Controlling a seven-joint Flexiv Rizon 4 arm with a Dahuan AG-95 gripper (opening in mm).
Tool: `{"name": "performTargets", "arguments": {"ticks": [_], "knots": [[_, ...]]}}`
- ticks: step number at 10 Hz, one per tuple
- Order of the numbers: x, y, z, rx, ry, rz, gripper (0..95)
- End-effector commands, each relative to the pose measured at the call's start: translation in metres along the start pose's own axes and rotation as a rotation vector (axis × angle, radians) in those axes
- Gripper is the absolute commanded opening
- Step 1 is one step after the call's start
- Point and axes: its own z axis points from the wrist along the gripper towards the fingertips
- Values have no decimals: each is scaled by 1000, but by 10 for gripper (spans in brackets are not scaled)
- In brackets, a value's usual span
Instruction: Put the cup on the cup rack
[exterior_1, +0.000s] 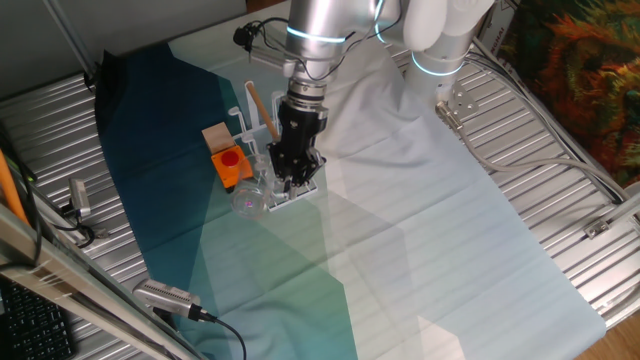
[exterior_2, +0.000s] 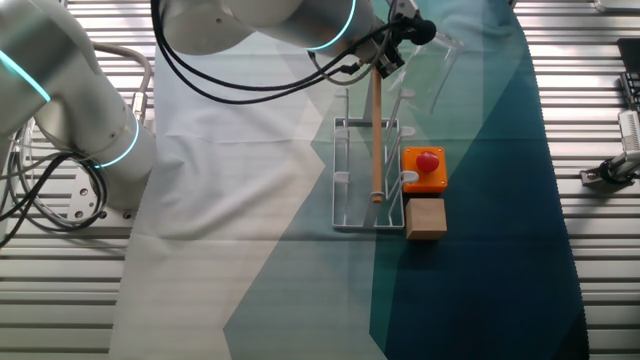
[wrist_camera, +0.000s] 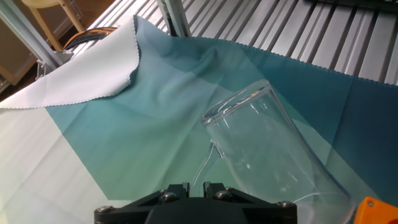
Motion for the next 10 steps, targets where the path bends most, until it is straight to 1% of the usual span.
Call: {"name": "performTargets", "arguments": {"ticks": [1,10], "knots": [[2,0,-6,8,6,0,0],[5,0,-6,7,3,-2,0]]}}
